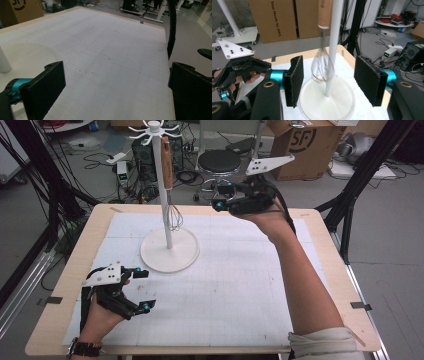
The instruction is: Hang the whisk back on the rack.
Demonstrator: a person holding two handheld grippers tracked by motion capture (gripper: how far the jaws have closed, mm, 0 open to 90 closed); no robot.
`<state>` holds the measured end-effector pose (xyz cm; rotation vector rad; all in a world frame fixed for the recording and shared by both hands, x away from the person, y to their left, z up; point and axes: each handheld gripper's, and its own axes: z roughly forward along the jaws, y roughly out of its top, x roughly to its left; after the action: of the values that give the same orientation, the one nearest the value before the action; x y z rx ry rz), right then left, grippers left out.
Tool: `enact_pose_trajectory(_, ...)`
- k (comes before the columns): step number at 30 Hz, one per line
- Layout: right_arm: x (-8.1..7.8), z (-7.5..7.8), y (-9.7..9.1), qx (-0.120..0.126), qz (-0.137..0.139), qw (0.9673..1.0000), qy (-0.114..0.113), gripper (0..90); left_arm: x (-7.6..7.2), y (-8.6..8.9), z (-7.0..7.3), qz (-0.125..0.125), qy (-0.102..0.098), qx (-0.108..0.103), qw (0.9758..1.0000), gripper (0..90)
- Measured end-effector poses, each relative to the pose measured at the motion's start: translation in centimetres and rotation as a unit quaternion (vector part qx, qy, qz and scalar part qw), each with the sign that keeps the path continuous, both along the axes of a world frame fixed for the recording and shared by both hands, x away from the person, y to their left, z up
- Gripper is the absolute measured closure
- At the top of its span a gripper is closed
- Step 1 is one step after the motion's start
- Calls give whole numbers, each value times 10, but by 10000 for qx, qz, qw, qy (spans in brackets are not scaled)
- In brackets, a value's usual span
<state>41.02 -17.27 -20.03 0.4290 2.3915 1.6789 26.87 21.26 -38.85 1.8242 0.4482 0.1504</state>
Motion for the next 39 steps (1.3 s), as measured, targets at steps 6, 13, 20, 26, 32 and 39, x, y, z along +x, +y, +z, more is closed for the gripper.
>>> enact_pose_trajectory(6,-9,-11,-22,106,-94,9999,56,351,0,1,0,4,5,-23,10000,17)
enact_pose_trajectory(13,-16,-26,-39,102,-193,9997,96,314,1,1,-1,12,7,2,10000,17)
enact_pose_trajectory(20,-26,-42,-57,173,-313,9992,159,277,1,2,-1,15,26,-11,10000,17)
enact_pose_trajectory(26,-35,-57,-77,299,-507,9979,263,220,1,1,-1,0,34,-16,10000,17)
enact_pose_trajectory(32,-47,-71,-92,404,-672,9966,249,172,2,2,-1,31,35,-19,10000,18)
enact_pose_trajectory(39,-62,-81,-102,424,-798,9957,198,134,2,2,-1,31,34,-24,10000,17)
